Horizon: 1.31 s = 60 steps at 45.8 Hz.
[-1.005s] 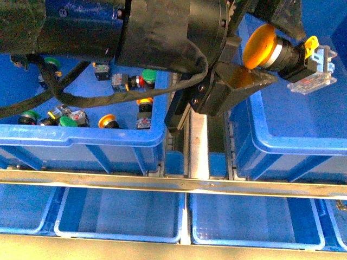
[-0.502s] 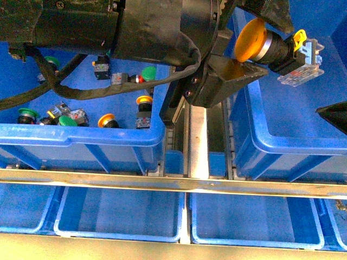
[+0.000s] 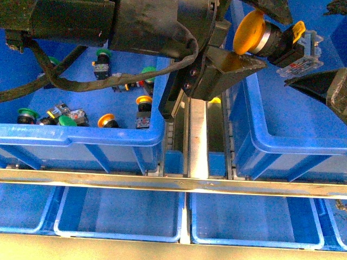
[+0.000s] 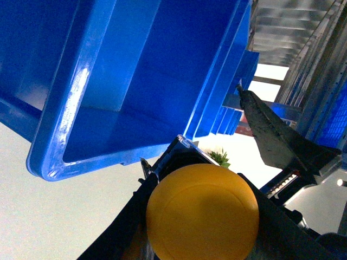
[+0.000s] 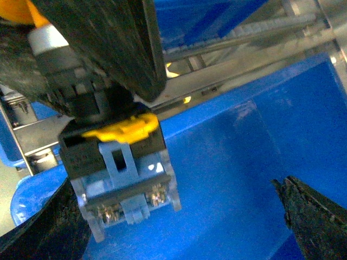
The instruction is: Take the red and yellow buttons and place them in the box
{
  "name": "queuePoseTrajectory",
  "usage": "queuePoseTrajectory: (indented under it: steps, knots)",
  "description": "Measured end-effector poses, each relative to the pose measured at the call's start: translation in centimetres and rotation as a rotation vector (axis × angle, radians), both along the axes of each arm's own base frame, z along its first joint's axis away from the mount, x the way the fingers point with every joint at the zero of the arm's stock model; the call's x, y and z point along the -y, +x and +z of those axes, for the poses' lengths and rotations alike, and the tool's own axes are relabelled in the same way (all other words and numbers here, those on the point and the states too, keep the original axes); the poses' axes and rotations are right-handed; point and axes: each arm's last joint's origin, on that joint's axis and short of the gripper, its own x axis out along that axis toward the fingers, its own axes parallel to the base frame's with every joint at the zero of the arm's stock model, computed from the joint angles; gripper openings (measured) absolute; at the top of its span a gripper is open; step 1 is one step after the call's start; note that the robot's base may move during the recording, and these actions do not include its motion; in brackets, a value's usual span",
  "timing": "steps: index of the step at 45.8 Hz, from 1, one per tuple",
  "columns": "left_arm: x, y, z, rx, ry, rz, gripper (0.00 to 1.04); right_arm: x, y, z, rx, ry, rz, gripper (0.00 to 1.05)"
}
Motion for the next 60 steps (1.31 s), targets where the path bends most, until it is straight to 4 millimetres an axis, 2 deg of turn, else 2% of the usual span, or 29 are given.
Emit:
queuePoseTrajectory:
  steps: [15,27,39,45,49,60]
  knots:
    - [0.0,0.0,0.1,0.005,-0.003,-0.001,0.33,-1.2,0.1,0.5,0.010,-0.054,0.109,0.99]
    - [0.0,0.0,0.0,0.005,-0.003,0.000,0.33,-1.4,0.3,0.1,0.009,-0.065,0.108,0.97]
    - [-0.1,0.1,0.0,0.005,-0.002,0.004,0.33,-1.5,0.6,-0.3,0.011,-0.065,0.105,0.66]
    - [-0.2,0.2,0.1,0.008,-0.002,0.011,0.33,-1.6,0.7,-0.6,-0.003,-0.062,0.114,0.42]
    - [-0.3,0.3,0.1,0.026,0.005,0.012,0.33,-1.6,0.7,-0.6,-0.005,-0.057,0.121,0.31]
    - [-0.4,0.4,0.1,0.083,0.060,0.005,0.33,-1.6,0.8,-0.8,-0.012,-0.060,0.121,0.27]
